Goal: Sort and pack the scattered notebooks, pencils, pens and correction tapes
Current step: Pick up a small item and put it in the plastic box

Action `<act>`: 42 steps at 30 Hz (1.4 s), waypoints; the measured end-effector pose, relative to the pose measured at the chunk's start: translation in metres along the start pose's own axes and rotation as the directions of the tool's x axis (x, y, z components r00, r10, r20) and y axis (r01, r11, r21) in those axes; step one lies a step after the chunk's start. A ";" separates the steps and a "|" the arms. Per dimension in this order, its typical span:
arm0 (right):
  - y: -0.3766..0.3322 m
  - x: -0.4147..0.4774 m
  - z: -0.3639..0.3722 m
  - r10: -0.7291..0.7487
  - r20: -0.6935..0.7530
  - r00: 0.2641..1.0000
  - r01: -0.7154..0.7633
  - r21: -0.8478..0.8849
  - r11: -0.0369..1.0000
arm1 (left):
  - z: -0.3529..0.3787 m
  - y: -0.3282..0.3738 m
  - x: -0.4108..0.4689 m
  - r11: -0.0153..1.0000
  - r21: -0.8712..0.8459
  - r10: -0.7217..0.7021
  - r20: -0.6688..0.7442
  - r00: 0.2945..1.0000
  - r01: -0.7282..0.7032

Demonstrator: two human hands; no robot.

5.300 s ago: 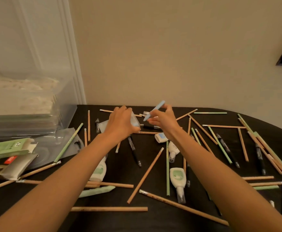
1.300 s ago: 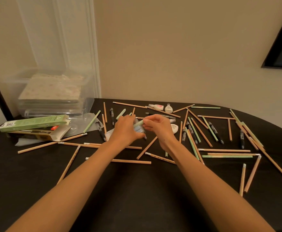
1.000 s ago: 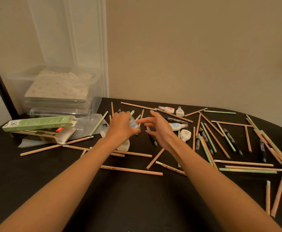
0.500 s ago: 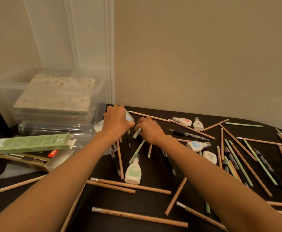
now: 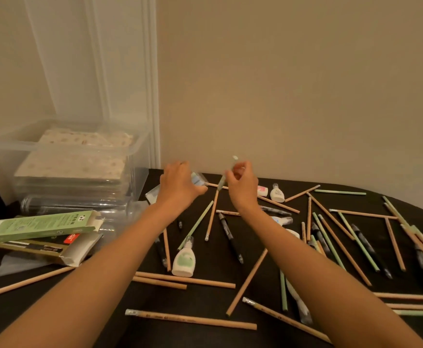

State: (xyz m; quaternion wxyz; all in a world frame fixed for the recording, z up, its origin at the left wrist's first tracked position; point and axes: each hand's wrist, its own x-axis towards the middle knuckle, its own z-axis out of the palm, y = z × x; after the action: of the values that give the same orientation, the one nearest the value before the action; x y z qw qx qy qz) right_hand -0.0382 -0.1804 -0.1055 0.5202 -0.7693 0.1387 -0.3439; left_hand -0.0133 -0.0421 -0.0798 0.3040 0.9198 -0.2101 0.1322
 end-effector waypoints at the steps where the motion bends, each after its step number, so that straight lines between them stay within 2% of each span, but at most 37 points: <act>1: -0.007 0.000 -0.006 0.072 -0.032 0.997 -0.066 0.146 0.987 | 0.001 0.004 -0.004 1.000 -0.026 0.004 0.019 1.000 -0.004; 3: -0.019 -0.007 -0.025 0.167 -0.083 0.982 -0.128 0.352 0.927 | 0.003 0.016 -0.019 0.997 -0.073 0.036 0.064 0.997 -0.032; 6: -0.028 -0.025 -0.047 0.209 -0.106 0.972 -0.140 0.451 0.882 | 0.008 0.032 -0.042 0.988 -0.137 0.097 0.151 0.984 -0.077; 11: -0.028 -0.058 -0.068 0.169 -0.006 0.986 -0.155 0.363 0.919 | 0.015 0.050 -0.072 0.961 -0.250 0.172 0.187 0.967 -0.122; 14: -0.031 -0.074 -0.077 0.106 0.080 0.991 -0.121 0.208 0.971 | 0.017 0.057 -0.081 0.946 -0.296 0.192 0.176 0.966 -0.134; 17: -0.033 -0.084 -0.086 0.071 0.167 0.983 -0.081 0.056 0.995 | 0.017 0.064 -0.087 0.949 -0.299 0.143 0.118 0.983 -0.102; 20: -0.037 -0.089 -0.097 0.099 0.271 0.957 -0.116 0.050 0.992 | 0.017 0.067 -0.093 0.944 -0.321 0.093 0.041 0.995 -0.075; 24: -0.036 -0.089 -0.109 0.110 0.416 0.903 -0.165 0.099 0.981 | 0.020 0.064 -0.098 0.930 -0.358 0.094 0.023 0.995 -0.079; 26: -0.033 -0.089 -0.111 0.125 0.416 0.901 -0.226 0.204 0.953 | 0.021 0.061 -0.099 0.908 -0.419 0.046 0.030 0.998 -0.029; 28: -0.024 -0.090 -0.112 0.198 0.346 0.917 -0.297 0.263 0.918 | 0.022 0.057 -0.097 0.873 -0.485 -0.040 0.024 0.999 0.047; 29: -0.019 -0.092 -0.112 0.241 0.335 0.911 -0.321 0.209 0.924 | 0.023 0.055 -0.097 0.851 -0.520 -0.083 0.009 0.996 0.076; 31: -0.010 -0.098 -0.109 0.307 0.401 0.863 -0.343 0.019 0.939 | 0.026 0.049 -0.099 0.811 -0.573 -0.156 -0.018 0.988 0.117; 33: -0.003 -0.104 -0.103 0.314 0.461 0.830 -0.333 -0.042 0.942 | 0.033 0.044 -0.104 0.794 -0.589 -0.194 -0.007 0.981 0.153; 39: -0.002 -0.111 -0.088 0.270 0.586 0.764 -0.393 0.090 0.915 | 0.043 0.035 -0.108 0.786 -0.610 -0.117 0.011 0.993 0.100; 42: -0.009 -0.109 -0.088 0.261 0.568 0.780 -0.411 0.151 0.899 | 0.040 0.029 -0.109 0.728 -0.679 -0.106 0.026 0.994 0.096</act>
State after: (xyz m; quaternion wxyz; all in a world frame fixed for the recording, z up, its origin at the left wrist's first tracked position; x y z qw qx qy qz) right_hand -0.1775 -0.1763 -0.1202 0.6898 -0.7192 0.0770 -0.0321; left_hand -0.1175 -0.0542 -0.1364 0.6270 0.7542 -0.1915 0.0363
